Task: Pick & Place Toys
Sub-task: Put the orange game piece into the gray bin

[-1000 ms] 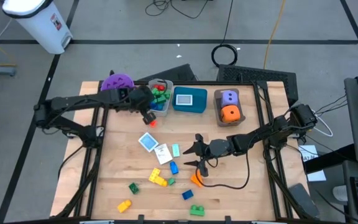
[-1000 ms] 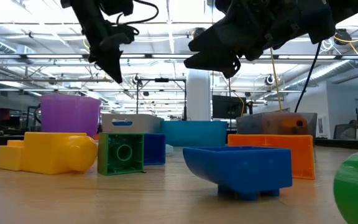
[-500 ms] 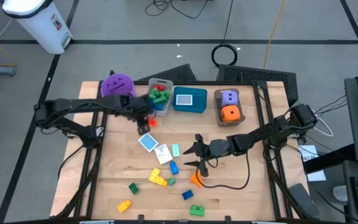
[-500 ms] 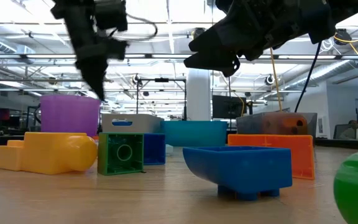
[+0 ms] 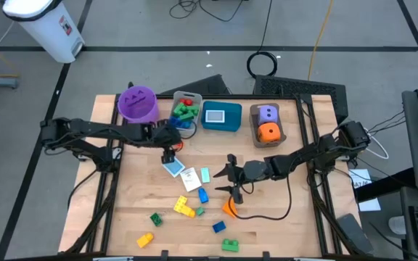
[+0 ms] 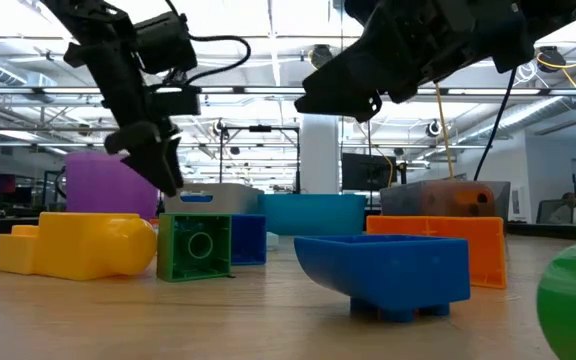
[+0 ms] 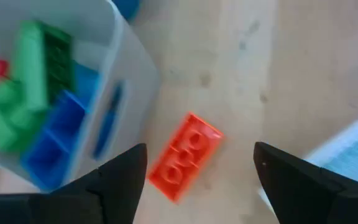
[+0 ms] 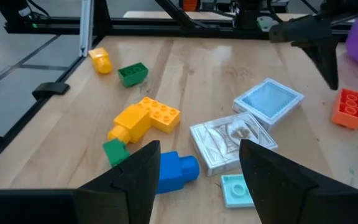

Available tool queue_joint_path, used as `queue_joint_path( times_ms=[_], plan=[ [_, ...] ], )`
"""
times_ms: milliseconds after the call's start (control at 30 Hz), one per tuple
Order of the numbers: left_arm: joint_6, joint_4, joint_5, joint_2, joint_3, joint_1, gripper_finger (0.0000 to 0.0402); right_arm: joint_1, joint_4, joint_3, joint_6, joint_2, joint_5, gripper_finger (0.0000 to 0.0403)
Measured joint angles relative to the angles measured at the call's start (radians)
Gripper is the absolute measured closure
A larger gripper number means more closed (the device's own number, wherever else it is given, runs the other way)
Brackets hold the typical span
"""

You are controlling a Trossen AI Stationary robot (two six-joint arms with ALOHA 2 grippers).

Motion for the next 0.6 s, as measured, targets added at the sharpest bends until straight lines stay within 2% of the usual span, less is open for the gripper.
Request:
queue_joint_path(
  times_ms=[133, 433, 600],
  plan=[
    [0.035, 0.032, -0.024, 0.031, 0.000, 0.000, 0.0096, -0.002, -0.020, 0.000, 0.001, 0.000, 0.000, 0.0193],
    [0.116, 0.100, -0.007, 0.190, 0.000, 0.000, 0.0096, -0.002, -0.033, 0.000, 0.007, 0.000, 0.000, 0.0193],
    [0.130, 0.139, -0.006, 0.221, 0.000, 0.012, 0.0096, -0.002, -0.031, 0.000, 0.006, 0.000, 0.000, 0.0193]
  ],
)
